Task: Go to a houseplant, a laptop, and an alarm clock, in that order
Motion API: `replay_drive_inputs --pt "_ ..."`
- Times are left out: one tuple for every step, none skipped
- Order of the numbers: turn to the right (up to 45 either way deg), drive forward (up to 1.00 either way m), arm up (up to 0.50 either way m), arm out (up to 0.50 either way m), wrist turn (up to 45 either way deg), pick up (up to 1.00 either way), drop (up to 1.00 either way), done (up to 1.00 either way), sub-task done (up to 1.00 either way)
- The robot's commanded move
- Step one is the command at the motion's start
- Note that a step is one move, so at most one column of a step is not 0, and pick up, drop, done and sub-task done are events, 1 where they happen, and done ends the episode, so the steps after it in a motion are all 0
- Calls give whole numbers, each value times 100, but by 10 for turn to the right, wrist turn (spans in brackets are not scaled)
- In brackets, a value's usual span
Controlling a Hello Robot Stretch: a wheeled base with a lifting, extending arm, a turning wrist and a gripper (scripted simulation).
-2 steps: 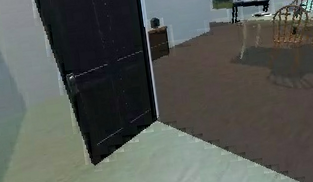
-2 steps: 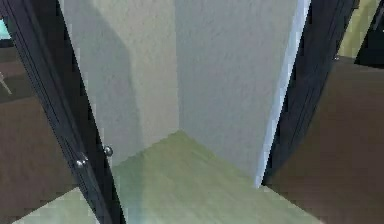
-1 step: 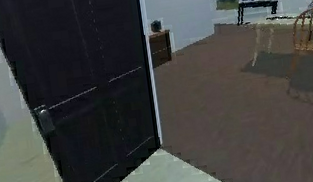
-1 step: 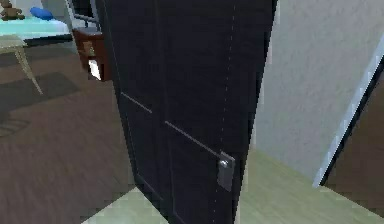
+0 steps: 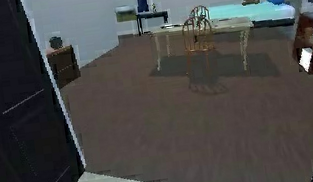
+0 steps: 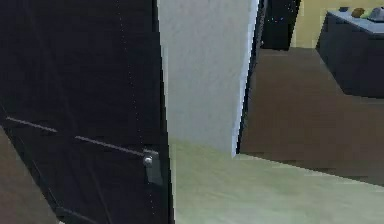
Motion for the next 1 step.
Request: replay_drive_inputs --pt "0 100 0 0 0 0 0 0 0"
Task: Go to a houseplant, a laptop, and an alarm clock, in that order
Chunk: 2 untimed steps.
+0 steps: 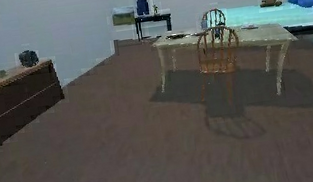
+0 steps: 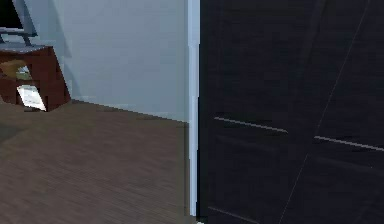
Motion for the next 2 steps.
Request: replay_drive_inputs --pt "60 0 0 0 0 0 0 0 0" --pt "0 55 0 0 0 0 0 0 0"
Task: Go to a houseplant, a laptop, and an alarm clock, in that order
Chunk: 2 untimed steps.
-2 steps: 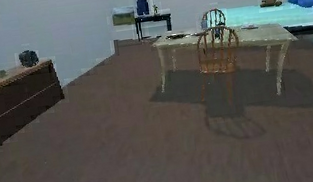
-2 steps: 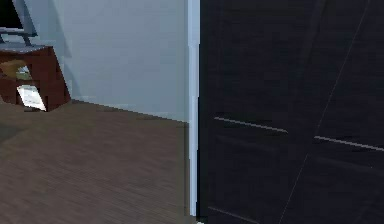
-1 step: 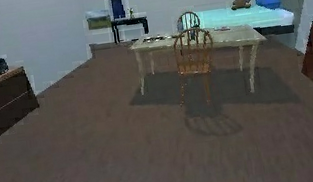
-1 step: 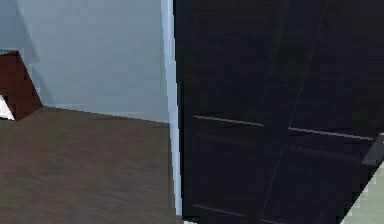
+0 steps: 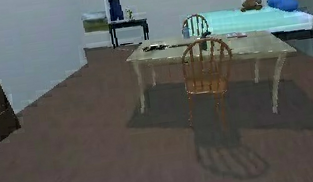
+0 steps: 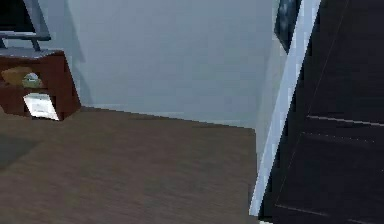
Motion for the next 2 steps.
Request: replay_drive_inputs --pt "-420 0 0 0 0 0 0 0 0" --pt "0 65 0 0 0 0 0 0 0"
